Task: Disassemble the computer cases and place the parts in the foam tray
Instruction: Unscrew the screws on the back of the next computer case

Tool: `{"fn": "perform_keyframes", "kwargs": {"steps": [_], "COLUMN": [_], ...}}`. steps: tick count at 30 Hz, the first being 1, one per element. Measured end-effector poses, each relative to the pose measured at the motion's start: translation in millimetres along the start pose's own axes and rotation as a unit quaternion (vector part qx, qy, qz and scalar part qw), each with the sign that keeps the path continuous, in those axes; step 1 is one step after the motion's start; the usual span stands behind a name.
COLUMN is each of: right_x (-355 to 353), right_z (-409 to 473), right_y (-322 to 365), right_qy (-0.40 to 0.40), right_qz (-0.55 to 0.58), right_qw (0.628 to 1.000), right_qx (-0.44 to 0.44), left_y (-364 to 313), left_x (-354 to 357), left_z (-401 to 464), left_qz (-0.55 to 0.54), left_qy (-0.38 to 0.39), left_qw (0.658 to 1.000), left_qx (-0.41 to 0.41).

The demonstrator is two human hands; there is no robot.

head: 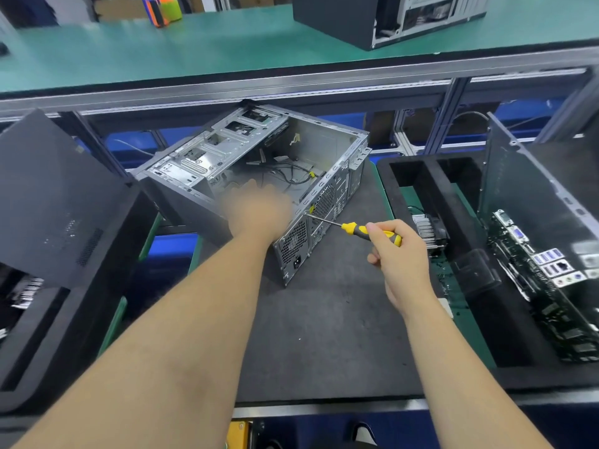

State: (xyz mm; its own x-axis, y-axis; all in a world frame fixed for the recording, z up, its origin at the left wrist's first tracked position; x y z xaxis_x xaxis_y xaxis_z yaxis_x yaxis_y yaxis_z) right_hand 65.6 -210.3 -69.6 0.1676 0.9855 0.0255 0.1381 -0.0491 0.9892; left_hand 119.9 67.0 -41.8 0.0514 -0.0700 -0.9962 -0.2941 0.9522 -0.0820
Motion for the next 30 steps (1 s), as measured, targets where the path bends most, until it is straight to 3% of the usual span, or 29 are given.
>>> {"fn": "perform_keyframes", "kwargs": {"steps": [4, 7, 10, 14, 18, 20, 24, 30], "right_x": [8.7, 6.3, 6.0, 5.2, 0.1, -0.5, 0.3, 4.9], "right_z": [-3.9, -4.4, -2.3, -1.6, -6.3, -8.4, -3.8, -8.0], "right_y": [-26.1, -35.6, -30.1, -9.1, 6.8, 8.4, 4.3, -34.1], "right_qy": [0.013, 0.027, 0.027, 0.041, 0.042, 0.040, 0.035, 0.029], "right_qz": [0.145, 0.109, 0.078, 0.011, -0.131, -0.140, -0.067, 0.037], "right_qw": [0.970, 0.958, 0.973, 0.997, 0.988, 0.986, 0.997, 0.972], "right_qx": [0.195, 0.265, 0.217, 0.070, -0.064, -0.081, -0.005, 0.230], "left_y": [-1.7, -0.8, -1.4, -1.8, -1.7, -1.9, -2.3, -2.6], "left_x": [0.0, 0.3, -0.5, -1.1, -1.6, -2.0, -2.8, -2.8], "left_z": [-0.3, 0.2, -0.4, -1.6, -2.7, -2.9, -3.1, -4.3], "left_qz": [0.001, 0.002, -0.002, -0.002, -0.002, -0.004, -0.004, 0.000], "left_qy": [0.001, -0.001, -0.003, -0.004, -0.004, -0.004, -0.004, -0.002], "left_qw": [1.000, 1.000, 1.000, 1.000, 1.000, 1.000, 1.000, 1.000], "left_qx": [0.005, 0.001, 0.001, 0.001, 0.001, 0.001, 0.002, 0.002]}}
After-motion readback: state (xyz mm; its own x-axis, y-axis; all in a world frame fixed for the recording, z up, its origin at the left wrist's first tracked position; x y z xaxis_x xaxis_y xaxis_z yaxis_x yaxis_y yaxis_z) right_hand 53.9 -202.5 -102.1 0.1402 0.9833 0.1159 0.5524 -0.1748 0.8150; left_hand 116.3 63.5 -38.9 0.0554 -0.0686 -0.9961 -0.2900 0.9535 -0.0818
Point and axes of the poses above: each hand's wrist, its own z-axis towards the middle knuckle, its own x-axis out of the palm, y = z × x, the point moved 9 cm from there along z, towards the middle knuckle, and after that the axes turned 5 degrees about x, right-handed, at the moved point
